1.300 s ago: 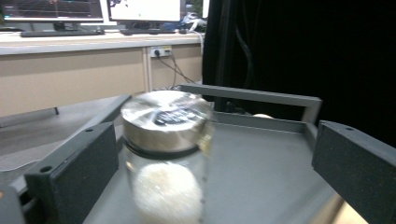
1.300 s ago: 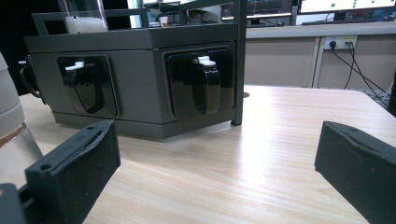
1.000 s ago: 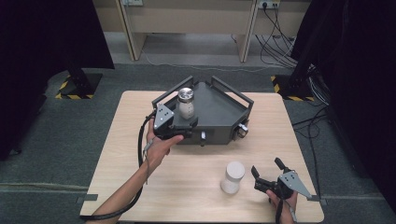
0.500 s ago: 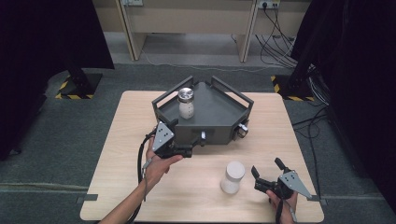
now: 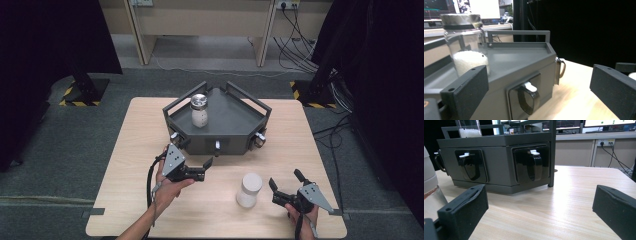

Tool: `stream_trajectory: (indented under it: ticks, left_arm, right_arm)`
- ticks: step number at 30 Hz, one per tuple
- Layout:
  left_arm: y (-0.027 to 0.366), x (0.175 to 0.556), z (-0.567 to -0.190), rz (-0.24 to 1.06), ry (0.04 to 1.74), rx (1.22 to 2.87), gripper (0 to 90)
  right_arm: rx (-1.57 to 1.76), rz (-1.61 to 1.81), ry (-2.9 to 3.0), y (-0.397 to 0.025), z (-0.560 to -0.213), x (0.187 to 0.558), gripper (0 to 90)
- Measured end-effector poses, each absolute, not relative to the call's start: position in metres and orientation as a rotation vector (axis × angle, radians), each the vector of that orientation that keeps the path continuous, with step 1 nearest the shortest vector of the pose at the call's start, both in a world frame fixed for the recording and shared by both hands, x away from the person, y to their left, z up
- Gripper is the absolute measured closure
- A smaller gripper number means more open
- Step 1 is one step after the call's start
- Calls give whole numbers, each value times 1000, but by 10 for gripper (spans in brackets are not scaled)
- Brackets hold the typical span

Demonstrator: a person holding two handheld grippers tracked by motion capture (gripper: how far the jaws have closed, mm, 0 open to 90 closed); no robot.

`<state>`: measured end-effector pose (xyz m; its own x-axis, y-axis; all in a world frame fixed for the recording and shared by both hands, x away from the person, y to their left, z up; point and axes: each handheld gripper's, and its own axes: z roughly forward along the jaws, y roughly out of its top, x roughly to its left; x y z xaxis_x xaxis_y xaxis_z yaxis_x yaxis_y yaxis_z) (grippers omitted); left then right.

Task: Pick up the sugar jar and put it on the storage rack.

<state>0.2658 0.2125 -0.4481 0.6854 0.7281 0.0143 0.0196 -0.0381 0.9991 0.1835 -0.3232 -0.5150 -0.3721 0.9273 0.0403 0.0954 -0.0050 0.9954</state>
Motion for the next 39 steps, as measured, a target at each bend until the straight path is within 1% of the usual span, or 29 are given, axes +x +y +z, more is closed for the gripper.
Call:
stream_trajectory:
  ticks: [24, 39]
  left_arm:
    - [220, 260, -475, 603, 612, 1498, 7]
    - [226, 255, -501, 585, 612, 1504, 5]
  right_arm:
    - [1086, 1460, 1551, -324, -515, 183, 3]
    - [1079, 1465, 1548, -325, -514, 181, 3]
